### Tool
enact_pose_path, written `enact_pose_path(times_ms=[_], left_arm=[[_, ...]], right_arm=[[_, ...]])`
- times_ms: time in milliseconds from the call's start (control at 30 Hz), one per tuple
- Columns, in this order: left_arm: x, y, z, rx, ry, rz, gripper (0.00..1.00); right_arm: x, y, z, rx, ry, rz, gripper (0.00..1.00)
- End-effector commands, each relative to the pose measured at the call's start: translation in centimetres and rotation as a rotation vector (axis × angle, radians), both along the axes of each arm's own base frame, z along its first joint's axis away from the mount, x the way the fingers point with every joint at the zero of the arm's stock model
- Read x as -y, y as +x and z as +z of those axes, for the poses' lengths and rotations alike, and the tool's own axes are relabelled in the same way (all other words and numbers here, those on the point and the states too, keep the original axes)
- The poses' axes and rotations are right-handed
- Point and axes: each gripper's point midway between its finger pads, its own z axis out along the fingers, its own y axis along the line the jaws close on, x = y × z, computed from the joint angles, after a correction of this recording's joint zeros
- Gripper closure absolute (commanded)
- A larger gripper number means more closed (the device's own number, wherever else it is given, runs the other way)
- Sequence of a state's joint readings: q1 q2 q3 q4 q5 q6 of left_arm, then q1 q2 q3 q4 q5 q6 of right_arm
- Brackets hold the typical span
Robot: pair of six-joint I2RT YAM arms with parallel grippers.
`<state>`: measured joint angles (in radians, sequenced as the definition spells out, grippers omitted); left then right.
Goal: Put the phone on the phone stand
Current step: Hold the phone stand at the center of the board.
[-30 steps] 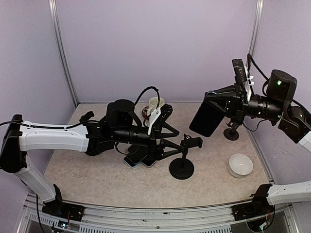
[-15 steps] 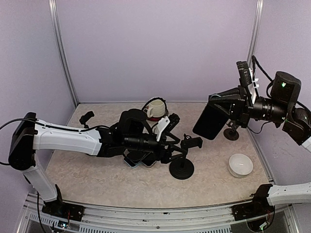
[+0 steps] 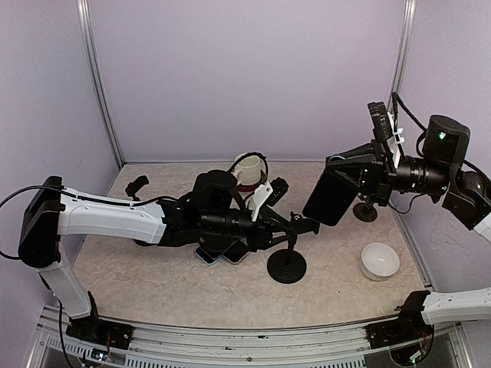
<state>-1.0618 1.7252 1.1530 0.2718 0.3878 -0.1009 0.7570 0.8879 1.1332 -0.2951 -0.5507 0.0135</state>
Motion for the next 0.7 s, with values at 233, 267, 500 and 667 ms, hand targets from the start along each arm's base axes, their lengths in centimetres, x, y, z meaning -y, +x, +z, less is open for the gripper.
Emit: enact_pose_path(times_ms=[233,267,500,667], left_arm=[[0.7,-0.6,0.2,0.023,-0.008,-0.049,0.98],[0.6,-0.6,0.0,0.026,-0.005,-0.054,1.0],[0.0,-1.3,0.9,0.047,-0.02,-0.118,1.0],[-0.7,-2.4,1.9,0.071,-0.045,-0.17,1.0]], right_arm=[[-0.7,-0.9,-0.1,0.025,-0.001,0.09,1.0],[-1.1,-0.9,-0.4,0.017,-0.011,0.11,1.0],[-4.2,-1.3,-3.4,-0.068,-0.089,0.312,1.0],[-5.7,-1.2,-5.5,-0.125,-0.123,0.413,1.0]])
